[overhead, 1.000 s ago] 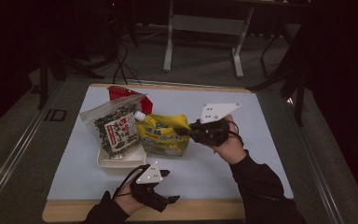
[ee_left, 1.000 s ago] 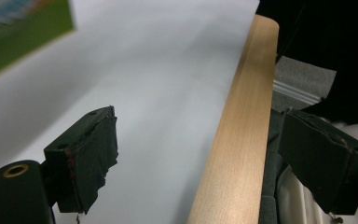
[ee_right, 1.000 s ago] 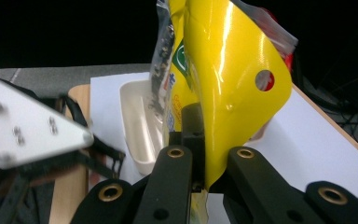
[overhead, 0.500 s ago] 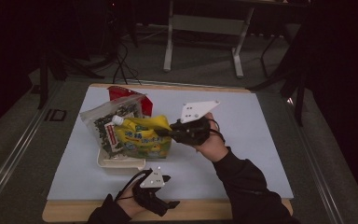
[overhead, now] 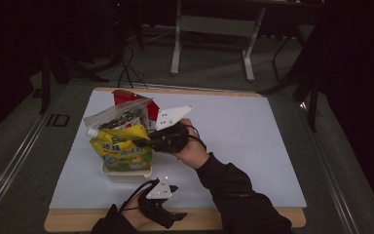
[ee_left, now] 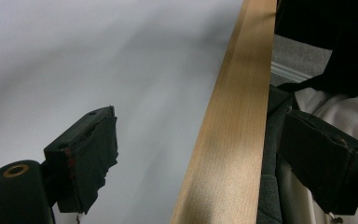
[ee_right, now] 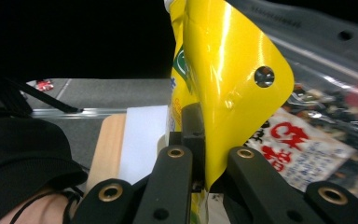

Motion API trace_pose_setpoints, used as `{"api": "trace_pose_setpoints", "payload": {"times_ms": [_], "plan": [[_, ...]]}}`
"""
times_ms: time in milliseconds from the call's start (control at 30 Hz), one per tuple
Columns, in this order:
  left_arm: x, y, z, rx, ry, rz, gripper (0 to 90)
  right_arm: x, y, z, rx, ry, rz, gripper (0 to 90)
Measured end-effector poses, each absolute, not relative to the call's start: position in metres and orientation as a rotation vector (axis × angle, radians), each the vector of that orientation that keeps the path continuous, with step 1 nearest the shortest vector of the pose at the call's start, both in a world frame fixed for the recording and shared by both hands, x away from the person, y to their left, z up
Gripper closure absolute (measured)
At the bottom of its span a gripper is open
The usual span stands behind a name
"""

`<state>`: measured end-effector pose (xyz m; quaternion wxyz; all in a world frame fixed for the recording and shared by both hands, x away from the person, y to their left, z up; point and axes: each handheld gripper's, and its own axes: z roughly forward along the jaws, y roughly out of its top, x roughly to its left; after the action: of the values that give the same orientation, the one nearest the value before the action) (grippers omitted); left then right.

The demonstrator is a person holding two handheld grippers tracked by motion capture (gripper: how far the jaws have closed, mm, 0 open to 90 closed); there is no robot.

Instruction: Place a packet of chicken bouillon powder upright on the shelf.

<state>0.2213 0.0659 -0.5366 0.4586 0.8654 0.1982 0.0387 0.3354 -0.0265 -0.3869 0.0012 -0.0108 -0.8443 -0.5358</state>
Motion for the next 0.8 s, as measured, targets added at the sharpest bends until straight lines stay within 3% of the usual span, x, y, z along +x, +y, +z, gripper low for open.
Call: {"api": "trace_pose_setpoints", "payload": {"times_ms": [800], "plan": [[0.221,0.066,-0.539,2.148,0.480,0.091,13.5,0.338,-0.018,-0.441,-0.098,-2.621,-1.572,89.8]]}}
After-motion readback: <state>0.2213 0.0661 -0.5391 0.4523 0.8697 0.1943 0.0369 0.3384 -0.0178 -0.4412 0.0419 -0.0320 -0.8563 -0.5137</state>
